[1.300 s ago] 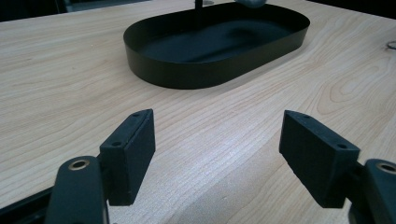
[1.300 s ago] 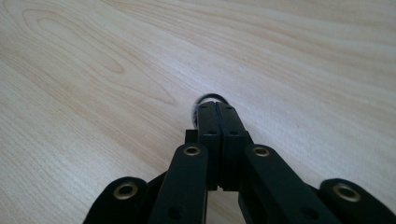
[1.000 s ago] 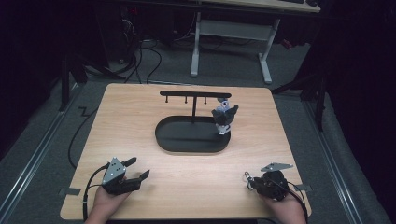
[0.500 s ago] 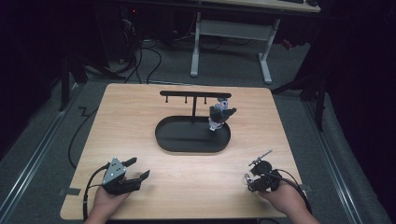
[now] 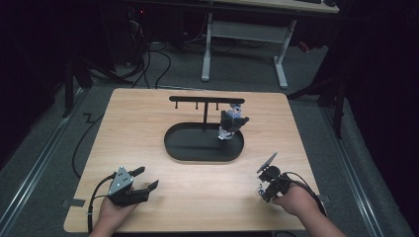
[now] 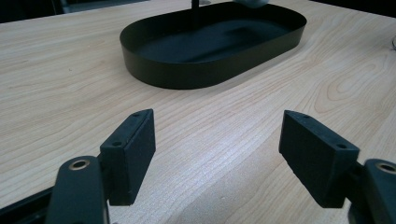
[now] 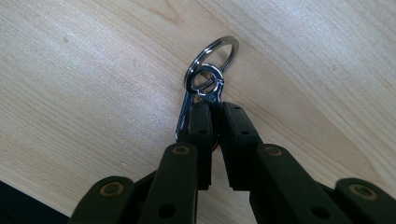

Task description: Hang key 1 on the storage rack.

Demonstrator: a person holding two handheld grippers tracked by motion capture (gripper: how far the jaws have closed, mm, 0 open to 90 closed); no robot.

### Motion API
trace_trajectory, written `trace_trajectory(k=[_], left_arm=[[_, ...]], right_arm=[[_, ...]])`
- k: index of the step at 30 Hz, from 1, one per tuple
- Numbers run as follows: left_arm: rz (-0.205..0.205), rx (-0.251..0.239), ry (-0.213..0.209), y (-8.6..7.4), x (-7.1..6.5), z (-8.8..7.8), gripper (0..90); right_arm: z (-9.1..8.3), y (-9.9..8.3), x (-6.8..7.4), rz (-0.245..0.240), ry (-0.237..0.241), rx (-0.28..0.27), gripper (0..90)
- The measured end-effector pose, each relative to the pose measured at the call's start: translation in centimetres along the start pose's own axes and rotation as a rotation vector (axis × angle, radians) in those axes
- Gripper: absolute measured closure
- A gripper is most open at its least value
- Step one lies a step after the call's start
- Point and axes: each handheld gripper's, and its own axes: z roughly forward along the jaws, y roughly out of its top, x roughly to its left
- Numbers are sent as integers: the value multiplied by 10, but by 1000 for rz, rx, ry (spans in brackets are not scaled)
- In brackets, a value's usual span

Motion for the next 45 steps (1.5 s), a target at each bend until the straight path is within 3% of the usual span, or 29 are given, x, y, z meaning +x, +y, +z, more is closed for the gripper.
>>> trace_trajectory(k=[6, 11, 14, 17, 21, 30, 41, 42, 43, 45], left_arm=[[3, 3, 5, 0, 0, 0, 278], [2, 3, 6, 0, 0, 0, 278], [0, 4, 6, 0, 0, 0, 278], [0, 3, 6, 0, 0, 0, 278], [1, 4, 5, 0, 0, 0, 278], [2, 4, 5, 0, 0, 0, 278], [2, 1, 4, 0, 0, 0, 278], [1, 1, 4, 0, 0, 0, 278], [1, 1, 4, 0, 0, 0, 278], [1, 1, 4, 0, 0, 0, 278]], right_arm=[[0, 5, 1, -19, -9, 37, 838], [0, 8, 10, -96, -61, 51, 852], [0, 7, 10, -119, -65, 35, 852], [-2, 4, 7, -117, -51, 23, 852], [-16, 2, -1, -69, -2, -28, 853], [-37, 1, -8, -45, 2, -78, 852], [-64, 16, -3, -73, -5, -74, 852], [-66, 19, -4, -111, -8, -80, 851], [-68, 20, -1, -95, -10, -70, 851], [-72, 25, 2, -109, -22, -56, 851]])
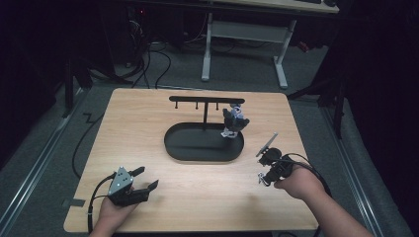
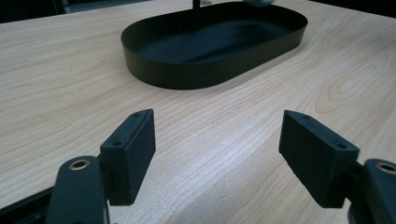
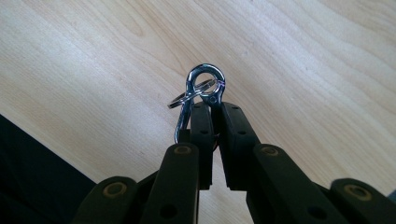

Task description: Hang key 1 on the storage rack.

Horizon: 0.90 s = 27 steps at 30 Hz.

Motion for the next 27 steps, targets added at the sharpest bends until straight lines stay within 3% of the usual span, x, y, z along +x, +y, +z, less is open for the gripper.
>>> trace_trajectory(k=[6, 7, 8, 12, 16, 27], left_arm=[[-1, -4, 3, 0, -1, 1, 278], [-1, -4, 2, 0, -1, 1, 278], [2, -3, 1, 0, -1, 1, 278], [-3, -10, -4, 0, 0, 0, 278], [-7, -12, -5, 0, 0, 0, 278], [-6, -11, -4, 0, 0, 0, 278]], right_arm=[[-6, 19, 10, -47, -29, 30, 851], [-7, 26, 14, -51, -25, 27, 851], [-9, 40, 19, -97, -31, 19, 851], [-11, 62, 33, -117, -24, 4, 851], [-4, 64, 31, -102, -28, 45, 851], [-26, 83, 23, -104, -30, 12, 851]])
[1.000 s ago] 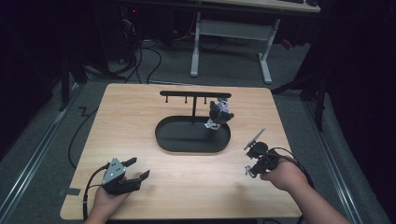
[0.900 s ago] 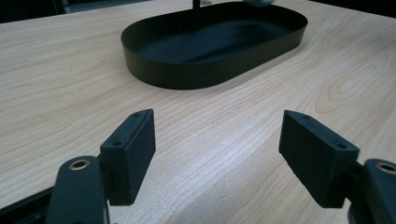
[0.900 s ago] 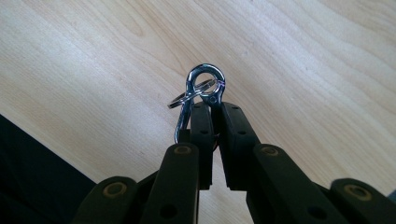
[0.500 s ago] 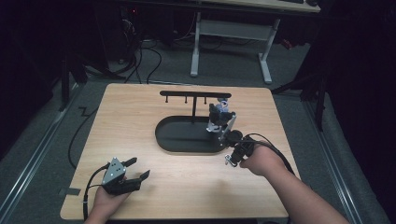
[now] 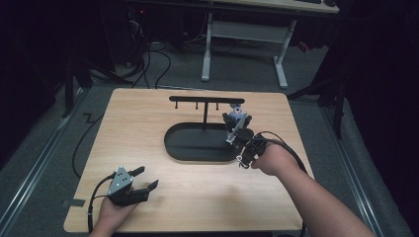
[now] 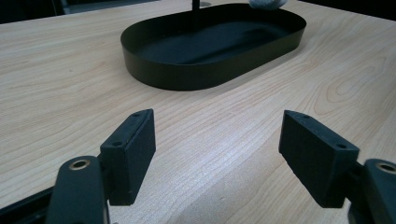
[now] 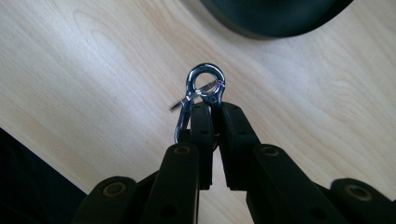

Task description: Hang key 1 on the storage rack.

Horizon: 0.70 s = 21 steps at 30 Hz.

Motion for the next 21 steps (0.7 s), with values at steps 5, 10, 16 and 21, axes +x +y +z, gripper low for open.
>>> trace_trajectory(k=[5, 10, 16, 21], left_arm=[[0, -1, -1, 0, 0, 0, 278], [2, 1, -1, 0, 0, 0, 278], [1, -2, -1, 0, 0, -1, 278], [0, -1, -4, 0, 1, -1, 278]], right_arm=[[-14, 12, -5, 3, -7, -18, 851], [-28, 24, -9, 22, -8, -29, 851], [-43, 38, -17, 35, -18, -54, 851], [-49, 47, -22, 28, -25, -60, 851]])
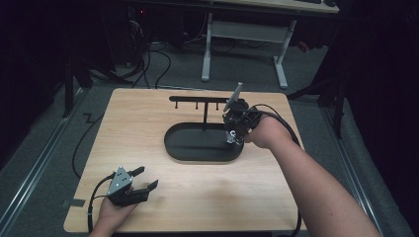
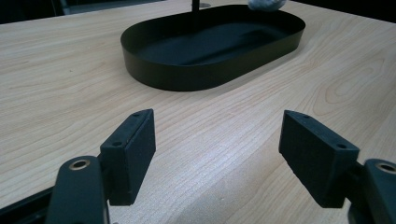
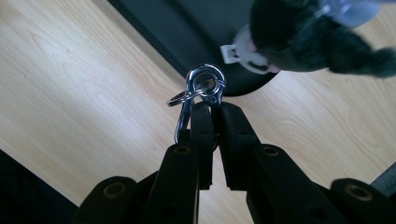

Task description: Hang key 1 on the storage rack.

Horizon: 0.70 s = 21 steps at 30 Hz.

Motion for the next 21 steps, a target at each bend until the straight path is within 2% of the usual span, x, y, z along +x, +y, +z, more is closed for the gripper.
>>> trace_trajectory(k=[1, 6, 10, 12, 20, 21], left_arm=[[-1, 1, -1, 0, 0, 0, 278], [-5, -7, -1, 0, 0, 0, 278], [-2, -2, -1, 0, 0, 0, 278], [-6, -6, -1, 0, 0, 0, 278], [-5, -8, -1, 0, 1, -1, 278], [-5, -8, -1, 0, 1, -1, 278]], right_arm=[[-2, 7, 0, 23, -5, 10, 851], [-3, 20, -4, 12, 0, 5, 851], [-4, 28, -7, 34, 16, 4, 851], [-4, 35, -12, 38, 26, -10, 851], [-11, 53, -22, 70, 6, -22, 851], [-11, 55, -23, 59, 1, -27, 851]])
